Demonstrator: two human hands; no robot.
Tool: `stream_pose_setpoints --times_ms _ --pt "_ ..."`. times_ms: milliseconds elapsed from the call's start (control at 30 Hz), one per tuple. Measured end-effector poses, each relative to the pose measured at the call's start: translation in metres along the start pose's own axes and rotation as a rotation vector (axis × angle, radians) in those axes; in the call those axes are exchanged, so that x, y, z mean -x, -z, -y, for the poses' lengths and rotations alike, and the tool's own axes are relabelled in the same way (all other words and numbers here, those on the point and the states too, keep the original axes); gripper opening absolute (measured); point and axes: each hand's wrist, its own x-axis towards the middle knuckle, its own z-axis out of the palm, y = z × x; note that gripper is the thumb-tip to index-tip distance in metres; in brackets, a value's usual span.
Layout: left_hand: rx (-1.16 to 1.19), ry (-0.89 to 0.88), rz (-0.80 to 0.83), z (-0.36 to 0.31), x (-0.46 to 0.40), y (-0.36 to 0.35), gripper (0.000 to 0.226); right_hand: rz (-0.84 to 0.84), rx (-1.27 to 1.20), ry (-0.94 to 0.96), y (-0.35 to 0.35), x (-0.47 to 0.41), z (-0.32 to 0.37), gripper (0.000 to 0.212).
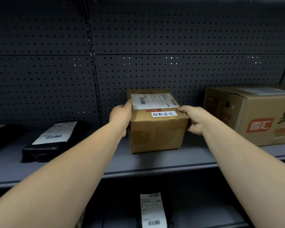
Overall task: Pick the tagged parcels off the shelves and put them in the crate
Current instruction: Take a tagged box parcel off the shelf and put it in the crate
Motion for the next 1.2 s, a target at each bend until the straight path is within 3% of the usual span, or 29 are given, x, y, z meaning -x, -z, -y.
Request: stream_pose_setpoints --times_ms 100,233,667,867,1200 --pt "0.000 -0.100 -0.017 0.004 0.008 0.003 0.039 0.015 -0.033 0.073 0.002 0.005 -0.002 0.007" --pt "-0.015 -0.214 -0.035 0.013 0.020 0.004 0.038 0.052 -0.029 0.170 0.008 0.011 -0.009 0.020" --pt "-0.210 -0.373 -0.046 0.015 0.035 0.011 0.030 0.116 0.077 0.334 0.025 0.023 -0.036 0.017" --pt "-0.329 -0.363 0.054 -0.013 0.033 0.020 0.060 0.132 0.129 0.369 0.026 0.031 -0.034 0.021" --pt "-0.508 -0.281 0.138 -0.055 0.027 0.029 0.077 0.151 0.165 0.408 0.024 0.042 -0.030 0.021"
